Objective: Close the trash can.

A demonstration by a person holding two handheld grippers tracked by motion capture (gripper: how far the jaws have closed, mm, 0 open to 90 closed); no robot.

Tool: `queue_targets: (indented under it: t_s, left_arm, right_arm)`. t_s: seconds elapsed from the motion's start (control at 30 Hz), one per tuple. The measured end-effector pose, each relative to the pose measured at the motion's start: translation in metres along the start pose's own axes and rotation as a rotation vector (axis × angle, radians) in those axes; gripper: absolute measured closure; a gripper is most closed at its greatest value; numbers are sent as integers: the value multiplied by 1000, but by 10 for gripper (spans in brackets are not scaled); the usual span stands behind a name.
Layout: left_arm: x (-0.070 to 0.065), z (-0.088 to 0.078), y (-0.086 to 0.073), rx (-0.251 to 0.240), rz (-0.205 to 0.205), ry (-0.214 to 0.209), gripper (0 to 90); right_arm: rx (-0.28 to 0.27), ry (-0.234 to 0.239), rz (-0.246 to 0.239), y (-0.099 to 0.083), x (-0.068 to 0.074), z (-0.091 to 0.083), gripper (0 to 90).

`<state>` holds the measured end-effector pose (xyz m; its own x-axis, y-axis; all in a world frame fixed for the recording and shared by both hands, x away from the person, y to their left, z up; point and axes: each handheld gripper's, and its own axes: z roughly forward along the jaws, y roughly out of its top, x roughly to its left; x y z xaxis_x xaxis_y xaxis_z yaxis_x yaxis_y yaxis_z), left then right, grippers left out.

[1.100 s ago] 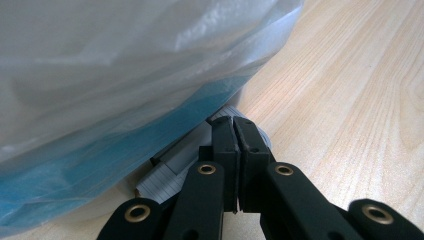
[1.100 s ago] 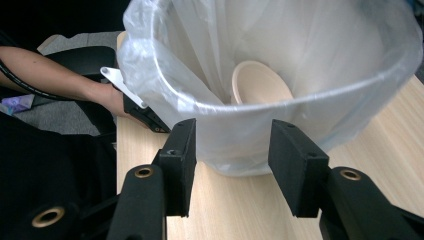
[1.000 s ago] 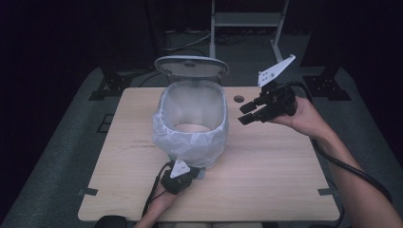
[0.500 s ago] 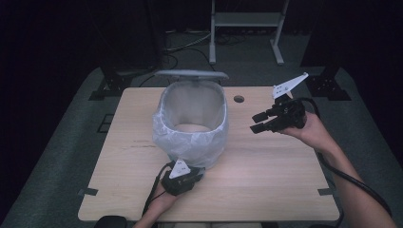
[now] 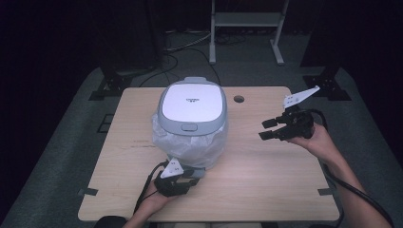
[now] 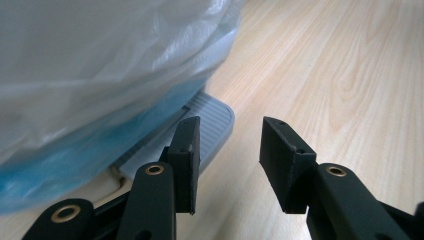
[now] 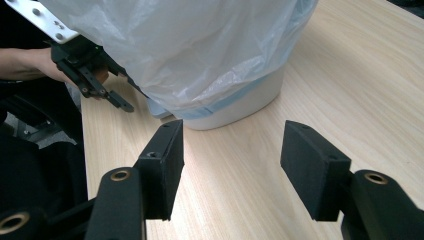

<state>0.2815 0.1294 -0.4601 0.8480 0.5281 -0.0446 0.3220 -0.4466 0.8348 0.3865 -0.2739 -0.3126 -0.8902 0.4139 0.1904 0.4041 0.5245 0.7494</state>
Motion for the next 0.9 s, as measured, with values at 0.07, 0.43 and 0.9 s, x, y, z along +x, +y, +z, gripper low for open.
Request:
queue_targets:
  t_s: [0.07, 0.43, 0.9]
  left_arm:
    - [0, -5, -2, -13, -9, -8, 589]
    - [7, -32, -5, -28, -24, 23, 522]
    - [29, -67, -10, -62, -63, 112, 478]
  right_arm:
    - [-7, -2, 8, -4, 0, 0, 404]
    - [-22, -32, 16, -20, 0, -1, 376]
    - [-30, -63, 56, -46, -3, 3, 345]
